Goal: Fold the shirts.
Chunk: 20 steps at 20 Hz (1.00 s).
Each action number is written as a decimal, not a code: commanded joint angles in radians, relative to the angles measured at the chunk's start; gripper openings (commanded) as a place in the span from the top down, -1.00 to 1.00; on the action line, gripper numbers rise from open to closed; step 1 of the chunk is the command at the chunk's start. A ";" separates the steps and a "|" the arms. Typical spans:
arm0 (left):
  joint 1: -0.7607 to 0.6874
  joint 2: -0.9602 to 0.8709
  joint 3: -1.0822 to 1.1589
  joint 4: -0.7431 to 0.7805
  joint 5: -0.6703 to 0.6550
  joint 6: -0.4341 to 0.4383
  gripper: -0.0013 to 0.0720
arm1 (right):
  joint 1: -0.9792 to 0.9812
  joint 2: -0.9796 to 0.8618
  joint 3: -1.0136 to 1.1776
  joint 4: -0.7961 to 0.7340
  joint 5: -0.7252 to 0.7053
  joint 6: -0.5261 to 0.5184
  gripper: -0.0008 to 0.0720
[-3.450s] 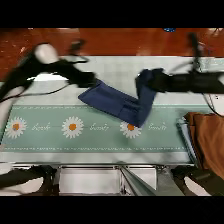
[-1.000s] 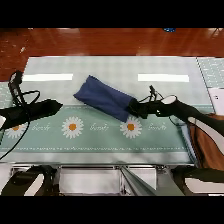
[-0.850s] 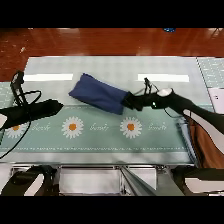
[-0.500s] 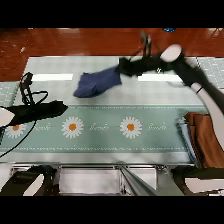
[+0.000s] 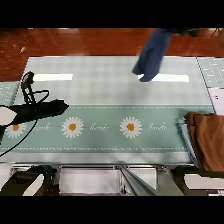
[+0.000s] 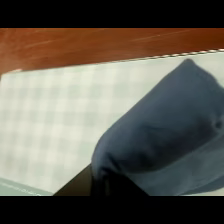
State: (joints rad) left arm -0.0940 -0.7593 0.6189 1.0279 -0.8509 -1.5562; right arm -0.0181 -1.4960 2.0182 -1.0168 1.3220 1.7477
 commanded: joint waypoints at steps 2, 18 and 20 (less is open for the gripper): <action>0.000 0.000 0.000 -0.001 0.022 0.000 0.90 | -0.226 0.095 0.021 -0.080 0.219 0.061 0.89; -0.002 -0.001 -0.001 -0.035 0.059 0.068 0.90 | -0.885 0.636 -0.685 -0.575 0.536 -0.086 0.89; -0.002 -0.001 -0.001 -0.035 0.059 0.068 0.90 | -0.960 0.680 -0.784 -0.620 0.536 -0.089 0.89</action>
State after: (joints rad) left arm -0.0959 -0.7593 0.6189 1.0000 -0.7929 -1.4994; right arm -0.8631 -0.8791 1.3647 -1.5204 1.8183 1.6970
